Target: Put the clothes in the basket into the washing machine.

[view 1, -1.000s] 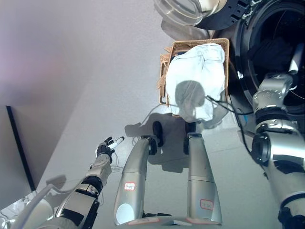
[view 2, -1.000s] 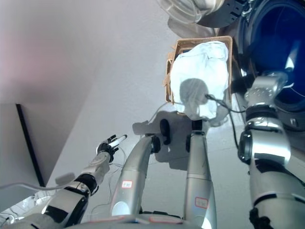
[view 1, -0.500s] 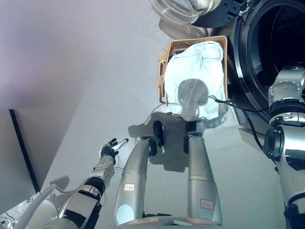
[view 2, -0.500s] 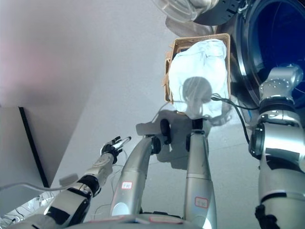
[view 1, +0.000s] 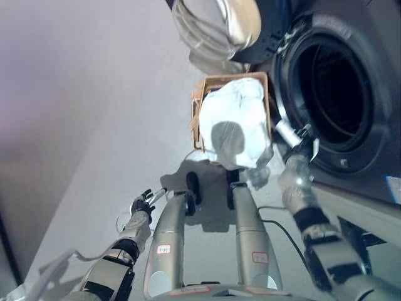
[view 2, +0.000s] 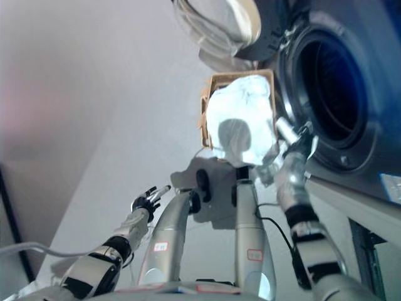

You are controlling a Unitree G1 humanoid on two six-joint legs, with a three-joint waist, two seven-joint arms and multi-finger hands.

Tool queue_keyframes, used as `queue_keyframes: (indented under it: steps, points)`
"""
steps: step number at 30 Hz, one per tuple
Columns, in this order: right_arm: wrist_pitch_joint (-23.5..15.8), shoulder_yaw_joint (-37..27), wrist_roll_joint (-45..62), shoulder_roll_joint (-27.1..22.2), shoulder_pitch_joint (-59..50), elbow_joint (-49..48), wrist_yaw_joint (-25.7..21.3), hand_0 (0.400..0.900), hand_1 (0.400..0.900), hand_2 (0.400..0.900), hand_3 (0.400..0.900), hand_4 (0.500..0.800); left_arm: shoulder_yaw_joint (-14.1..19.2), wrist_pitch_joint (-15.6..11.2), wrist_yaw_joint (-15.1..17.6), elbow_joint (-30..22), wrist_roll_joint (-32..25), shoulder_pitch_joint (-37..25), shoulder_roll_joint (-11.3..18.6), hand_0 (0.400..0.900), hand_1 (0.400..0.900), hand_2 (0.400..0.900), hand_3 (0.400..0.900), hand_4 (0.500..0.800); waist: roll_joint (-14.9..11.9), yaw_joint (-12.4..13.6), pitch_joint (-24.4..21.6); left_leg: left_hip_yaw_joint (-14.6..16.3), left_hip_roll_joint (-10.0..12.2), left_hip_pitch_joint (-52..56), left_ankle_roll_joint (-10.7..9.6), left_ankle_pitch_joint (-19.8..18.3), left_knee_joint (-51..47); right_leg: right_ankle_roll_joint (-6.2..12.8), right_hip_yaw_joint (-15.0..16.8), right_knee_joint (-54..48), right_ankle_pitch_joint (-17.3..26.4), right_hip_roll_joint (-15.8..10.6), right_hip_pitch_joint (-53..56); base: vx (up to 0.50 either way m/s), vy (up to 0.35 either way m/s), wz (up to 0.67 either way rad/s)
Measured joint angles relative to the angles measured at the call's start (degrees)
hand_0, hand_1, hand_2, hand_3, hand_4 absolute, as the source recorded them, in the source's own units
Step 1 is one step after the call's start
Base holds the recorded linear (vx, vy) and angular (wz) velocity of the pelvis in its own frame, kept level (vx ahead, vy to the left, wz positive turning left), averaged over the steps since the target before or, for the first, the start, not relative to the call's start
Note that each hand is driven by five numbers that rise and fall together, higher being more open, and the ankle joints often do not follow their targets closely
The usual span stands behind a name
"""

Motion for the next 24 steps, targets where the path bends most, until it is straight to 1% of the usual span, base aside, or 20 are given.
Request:
queue_keyframes:
  steps: [2, 4, 6, 7, 9, 12, 14, 16, 18, 19, 21, 24]
  points:
    - [3.3, 1.7, -6.5, -0.7, 3.5, 3.4, 0.3, 0.9, 0.9, 0.9, 0.9, 0.8, 1.1, 0.8, -0.5, 1.1, 1.8, 0.9, -0.5, 0.9, 0.9, 0.9, 0.9, 0.8, -0.5, -0.2, -0.3, -0.2, -0.1, 5.1, 0.1, 0.4, -2.9, 0.4, -0.3, -3.7, 0.8, 0.1, 5.6, 0.08, 0.06, -0.05]
    - [4.9, 2.8, -14.1, -1.5, 5.4, 7.3, 1.1, 0.9, 0.9, 0.9, 0.9, 0.8, 1.2, 0.8, -1.5, 2.2, 4.3, 2.1, -0.3, 0.9, 0.9, 0.9, 0.9, 0.8, -1.0, -0.2, -0.6, -0.3, -0.2, 10.5, 0.3, 0.9, -6.4, 0.7, -0.6, -7.6, 1.6, 0.0, 11.3, 0.09, 0.054, 0.02]
    - [6.2, 5.4, -21.6, -2.2, 6.5, 11.9, 1.9, 0.9, 0.9, 0.9, 0.9, 0.8, 1.3, 0.8, -1.8, 3.4, 7.0, 3.3, 0.1, 0.9, 0.9, 0.9, 0.9, 0.8, -1.6, -0.1, -1.2, -0.6, -0.4, 15.8, 0.4, 1.8, -9.8, 0.83, -1.3, -11.4, 2.6, -0.1, 17.0, 0.08, 0.056, 0.05]
    - [7.1, 6.5, -24.8, -1.8, 7.3, 15.4, 2.4, 0.9, 0.9, 0.9, 0.9, 0.8, 1.2, 0.8, -2.0, 4.5, 8.3, 4.1, 0.5, 0.9, 0.9, 0.9, 0.9, 0.8, -2.2, 0.1, -2.1, -0.7, -0.5, 18.8, 0.3, 2.2, -11.9, 0.66, -1.5, -13.5, 3.0, -0.2, 19.9, 0.06, 0.058, 0.03]
    - [8.4, 6.3, -28.2, -0.6, 8.9, 20.7, 4.0, 0.9, 0.9, 0.9, 0.9, 0.8, 1.2, 0.9, -2.6, 6.0, 10.6, 5.8, 0.8, 0.9, 0.9, 0.9, 0.9, 0.8, -2.7, 0.4, -4.7, -1.3, -0.7, 24.0, 0.5, 3.4, -16.1, 0.68, -2.3, -18.0, 4.0, -0.1, 25.6, 0.04, 0.039, 0.03]
    - [10.3, 5.2, -29.7, 2.2, 11.5, 28.8, 7.0, 0.9, 0.9, 0.9, 0.9, 0.8, 1.4, 1.1, -2.7, 8.2, 13.2, 8.2, 1.5, 0.9, 0.9, 0.9, 0.9, 0.8, -3.6, 0.5, -8.7, -2.1, -1.2, 31.3, 0.2, 5.7, -23.4, 0.92, -3.1, -24.5, 5.6, -0.3, 32.7, 0.07, 0.005, 0.0]
    - [11.5, 3.8, -29.7, 3.4, 13.8, 31.5, 9.1, 0.9, 0.9, 0.9, 0.9, 0.8, 1.8, 1.8, -2.9, 8.7, 14.8, 9.9, 1.7, 0.9, 0.9, 0.9, 0.9, 0.8, -3.7, 0.6, -10.7, -2.0, -1.2, 36.0, 0.2, 7.1, -28.0, 1.11, -3.3, -29.0, 7.0, 0.0, 37.5, 0.09, 0.001, -0.02]
    - [12.4, 1.4, -29.5, 4.5, 16.1, 33.9, 10.2, 0.9, 0.9, 0.9, 0.9, 0.8, 3.2, 2.0, -3.1, 10.2, 15.2, 11.8, 1.8, 0.9, 0.9, 0.9, 0.9, 0.8, -3.6, 0.4, -12.9, -1.9, -1.2, 40.0, 0.3, 8.7, -32.3, 1.02, -3.3, -33.3, 8.5, 0.2, 41.5, 0.13, 0.001, -0.05]
    - [13.2, -0.3, -28.4, 5.0, 18.7, 35.8, 11.4, 0.9, 0.9, 0.9, 0.9, 0.8, 4.2, 2.1, -3.4, 11.2, 15.4, 14.0, 1.9, 0.9, 0.9, 0.9, 0.9, 0.8, -3.5, 0.1, -15.0, -1.8, -1.2, 44.5, -0.3, 10.0, -37.1, 1.24, -3.4, -37.6, 9.7, 0.6, 45.6, 0.15, -0.003, -0.1]
    - [13.6, -1.4, -27.7, 5.1, 20.2, 36.4, 11.9, 0.9, 0.9, 0.9, 0.9, 0.8, 5.3, 2.1, -3.9, 11.5, 15.5, 15.3, 2.0, 0.9, 0.9, 0.9, 0.9, 0.8, -3.4, 0.1, -16.4, -1.8, -1.1, 46.4, -0.6, 10.6, -39.3, 1.12, -3.3, -39.5, 10.1, 0.8, 47.4, 0.12, -0.015, -0.08]
    - [14.3, -2.6, -26.8, 5.1, 21.8, 37.5, 12.8, 0.9, 0.9, 0.9, 0.9, 0.8, 5.6, 2.2, -4.5, 11.9, 15.9, 16.9, 2.2, 0.9, 0.9, 0.9, 0.9, 0.8, -3.5, -0.1, -17.7, -1.8, -1.0, 48.1, -0.7, 10.3, -39.5, 1.02, -3.4, -42.3, 11.1, 0.8, 50.5, 0.08, -0.022, -0.08]
    - [14.6, -3.0, -26.4, 5.1, 22.9, 37.8, 13.3, 0.9, 0.9, 0.9, 0.9, 0.8, 5.8, 2.6, -5.3, 12.0, 16.9, 18.2, 2.1, 0.9, 0.9, 0.9, 0.9, 0.8, -3.6, 0.0, -19.1, -1.7, -0.8, 49.1, -0.8, 10.1, -39.5, 0.9, -3.2, -42.4, 11.2, 1.0, 51.4, 0.03, -0.016, -0.02]
